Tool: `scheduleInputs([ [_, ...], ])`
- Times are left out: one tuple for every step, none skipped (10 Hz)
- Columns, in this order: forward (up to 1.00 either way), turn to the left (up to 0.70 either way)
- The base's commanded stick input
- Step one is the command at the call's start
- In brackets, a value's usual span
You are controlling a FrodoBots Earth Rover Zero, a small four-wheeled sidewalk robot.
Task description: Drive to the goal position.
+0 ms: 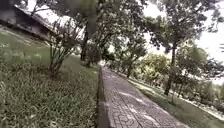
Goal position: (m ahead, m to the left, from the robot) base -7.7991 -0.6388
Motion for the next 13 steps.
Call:
scheduleInputs([
  [0.0, 0.0],
  [0.0, 0.0],
  [0.0, 0.0],
  [0.0, 0.0],
  [0.0, 0.0],
  [0.0, 0.0],
  [0.0, 0.0],
  [0.0, 0.0],
  [-0.38, 0.0],
  [-0.7, 0.0],
  [-0.7, 0.0],
  [-0.7, 0.0],
  [-0.7, 0.0],
])
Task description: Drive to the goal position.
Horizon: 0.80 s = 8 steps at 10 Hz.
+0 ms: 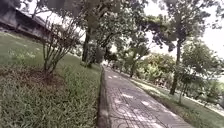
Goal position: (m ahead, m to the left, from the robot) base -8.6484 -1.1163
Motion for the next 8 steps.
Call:
scheduleInputs([
  [-0.7, 0.0],
  [-0.7, 0.0],
  [-0.7, 0.0],
  [-0.7, 0.0],
  [-0.7, 0.0],
  [-0.7, 0.0],
  [-0.7, 0.0],
  [-0.7, 0.0],
])
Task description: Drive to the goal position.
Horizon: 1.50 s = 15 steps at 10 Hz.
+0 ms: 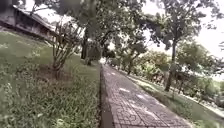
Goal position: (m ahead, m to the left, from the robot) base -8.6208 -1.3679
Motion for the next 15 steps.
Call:
scheduleInputs([
  [-0.7, 0.0],
  [-0.7, 0.0],
  [-0.7, 0.0],
  [-0.7, 0.0],
  [-0.7, 0.0],
  [-0.7, 0.0],
  [-0.7, 0.0],
  [-0.7, 0.0],
  [-0.7, -0.15],
  [-0.7, -0.27],
  [-0.7, -0.27],
  [-0.7, -0.27],
  [-0.7, -0.27],
  [-0.7, -0.27],
  [-0.7, -0.27],
])
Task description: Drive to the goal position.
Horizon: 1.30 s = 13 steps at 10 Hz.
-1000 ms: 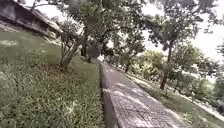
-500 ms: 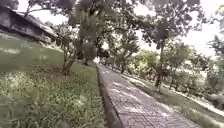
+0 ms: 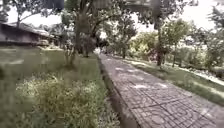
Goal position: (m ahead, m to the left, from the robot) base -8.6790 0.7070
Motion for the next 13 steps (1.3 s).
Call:
scheduleInputs([
  [-0.7, -0.21],
  [-0.7, -0.02],
  [0.0, 0.0],
  [0.0, 0.0],
  [0.19, 0.0],
  [0.65, 0.0],
  [0.7, 0.0],
  [0.7, 0.0],
  [0.7, 0.0],
  [0.7, 0.0],
  [0.7, 0.0],
  [0.7, 0.0],
  [0.7, 0.0],
])
